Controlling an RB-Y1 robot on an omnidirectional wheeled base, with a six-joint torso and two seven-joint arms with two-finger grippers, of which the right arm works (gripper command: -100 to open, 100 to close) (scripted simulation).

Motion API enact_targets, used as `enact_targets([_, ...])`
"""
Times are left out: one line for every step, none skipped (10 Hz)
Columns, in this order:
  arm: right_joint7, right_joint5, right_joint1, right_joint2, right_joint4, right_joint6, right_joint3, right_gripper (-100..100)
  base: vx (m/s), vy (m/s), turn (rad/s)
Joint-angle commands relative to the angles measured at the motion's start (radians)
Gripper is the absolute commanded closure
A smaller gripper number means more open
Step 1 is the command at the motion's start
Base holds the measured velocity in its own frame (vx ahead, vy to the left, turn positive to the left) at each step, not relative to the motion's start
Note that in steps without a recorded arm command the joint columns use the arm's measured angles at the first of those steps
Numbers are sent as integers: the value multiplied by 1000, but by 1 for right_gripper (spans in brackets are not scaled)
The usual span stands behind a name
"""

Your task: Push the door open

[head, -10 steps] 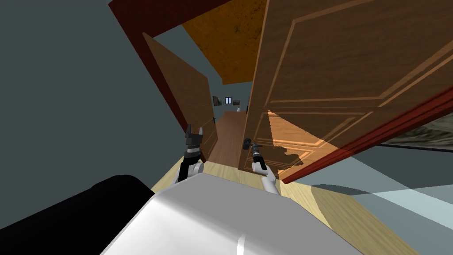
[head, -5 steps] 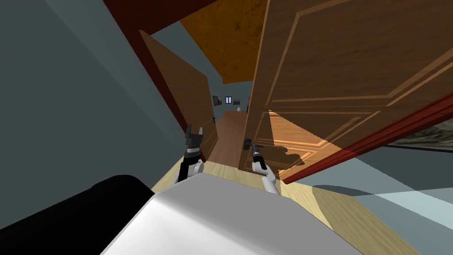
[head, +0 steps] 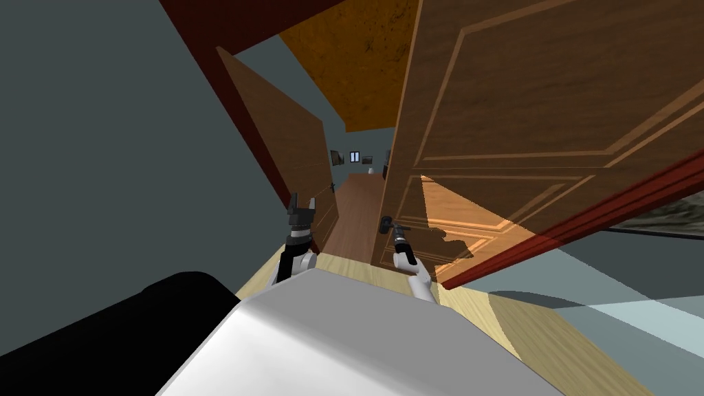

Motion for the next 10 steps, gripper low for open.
enact_targets([6,-2,-12,-15,2,-15,-21,100,175,68,-44])
enact_targets([8,-4,-12,-22,2,-14,-31,100,193,75,-48])
enact_targets([10,-6,-13,-29,2,-14,-41,100,194,70,-50])
enact_targets([12,-8,-13,-36,2,-13,-53,100,184,72,-46])
enact_targets([14,-10,-13,-42,3,-13,-65,100,199,72,-48])
enact_targets([17,-12,-14,-47,3,-12,-78,100,226,82,-67])
enact_targets([18,-14,-14,-49,3,-12,-85,100,181,57,-58])
enact_targets([20,-16,-14,-54,3,-11,-99,100,133,57,-58])
enact_targets([22,-17,-14,-56,3,-11,-106,100,129,84,-37])
enact_targets([23,-19,-15,-57,3,-11,-113,100,115,66,-45])
